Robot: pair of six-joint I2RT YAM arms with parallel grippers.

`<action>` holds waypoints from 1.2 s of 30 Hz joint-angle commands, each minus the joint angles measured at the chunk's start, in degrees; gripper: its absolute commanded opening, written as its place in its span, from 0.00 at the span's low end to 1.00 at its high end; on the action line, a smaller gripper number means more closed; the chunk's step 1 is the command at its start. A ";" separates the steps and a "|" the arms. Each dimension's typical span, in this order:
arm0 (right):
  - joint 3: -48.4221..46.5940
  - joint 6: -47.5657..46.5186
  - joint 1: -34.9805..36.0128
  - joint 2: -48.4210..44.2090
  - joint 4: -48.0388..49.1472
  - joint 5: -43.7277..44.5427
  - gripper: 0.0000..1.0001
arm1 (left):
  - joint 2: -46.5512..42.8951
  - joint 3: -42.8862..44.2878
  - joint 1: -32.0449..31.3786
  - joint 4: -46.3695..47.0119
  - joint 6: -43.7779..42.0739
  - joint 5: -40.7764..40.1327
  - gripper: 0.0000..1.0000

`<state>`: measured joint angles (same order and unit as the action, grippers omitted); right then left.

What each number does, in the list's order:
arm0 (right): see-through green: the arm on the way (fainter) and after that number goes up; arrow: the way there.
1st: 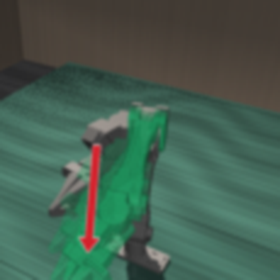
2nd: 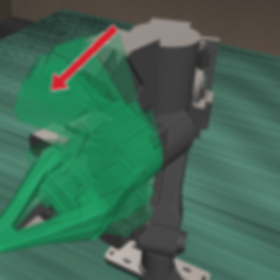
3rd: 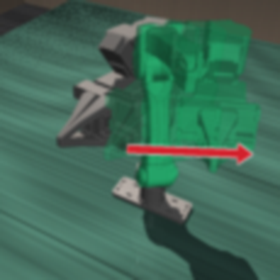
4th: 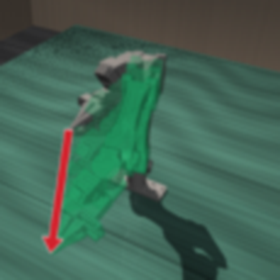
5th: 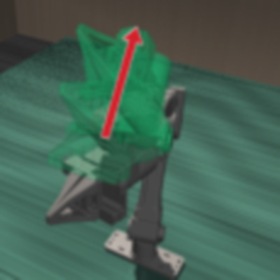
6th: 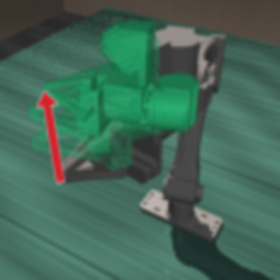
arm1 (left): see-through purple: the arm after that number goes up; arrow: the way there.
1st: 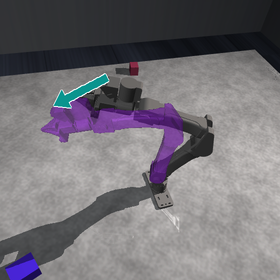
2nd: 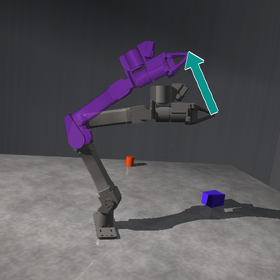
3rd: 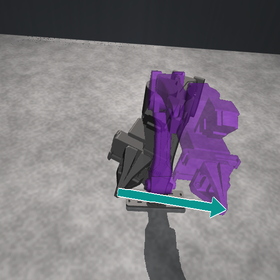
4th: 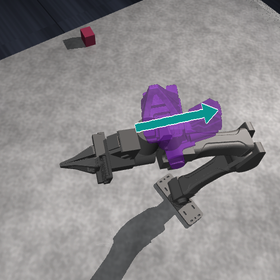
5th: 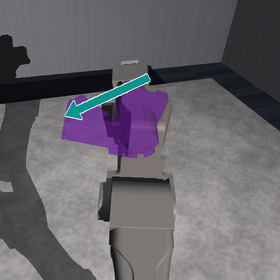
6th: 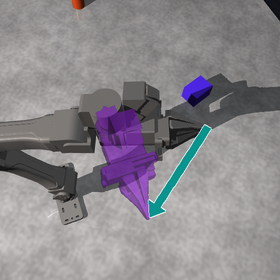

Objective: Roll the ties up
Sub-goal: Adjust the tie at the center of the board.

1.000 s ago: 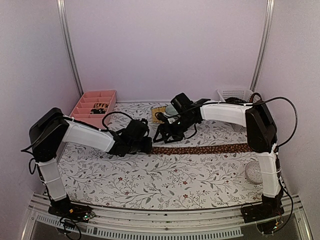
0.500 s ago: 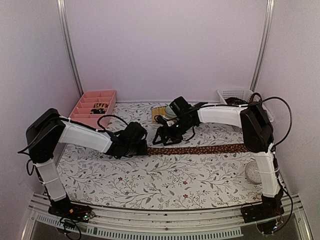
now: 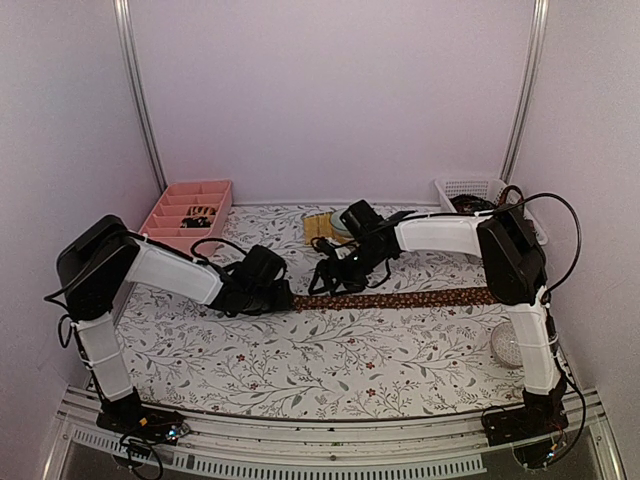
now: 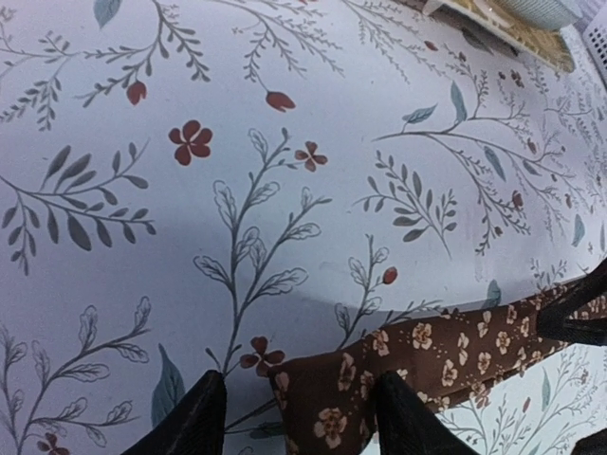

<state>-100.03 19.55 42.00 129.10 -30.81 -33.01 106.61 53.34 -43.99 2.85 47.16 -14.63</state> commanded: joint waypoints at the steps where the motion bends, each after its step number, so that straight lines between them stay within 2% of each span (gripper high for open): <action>1: 1.84 0.48 0.10 4.26 0.69 0.46 0.77 | 1.25 -0.81 0.61 3.26 1.68 3.66 0.54; 9: 4.09 1.06 0.11 3.47 1.34 0.04 0.77 | 3.22 -0.02 0.57 3.29 2.38 5.36 0.55; 14: 4.73 1.36 0.13 2.40 1.62 -0.16 0.77 | 4.83 0.10 0.63 2.41 3.73 4.34 0.52; 19: 5.95 1.83 0.26 1.16 2.20 -0.06 0.77 | 5.54 0.89 0.65 1.20 4.39 3.89 0.46; 26: 7.64 2.32 0.19 -1.03 2.76 0.33 0.76 | 7.87 1.22 0.32 -0.23 4.70 3.45 0.31; 32: 7.64 2.08 0.24 -3.12 1.96 3.30 0.76 | 6.73 2.37 -1.16 -5.12 4.25 -1.53 0.25; 36: 8.20 1.72 0.23 -4.61 1.57 5.31 0.76 | 6.84 4.11 -2.54 -9.06 2.81 -6.16 0.25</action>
<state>-94.52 21.63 41.76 128.97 -25.87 -33.58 111.31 57.19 -45.21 4.78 51.03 -16.62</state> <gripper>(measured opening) 0.760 0.245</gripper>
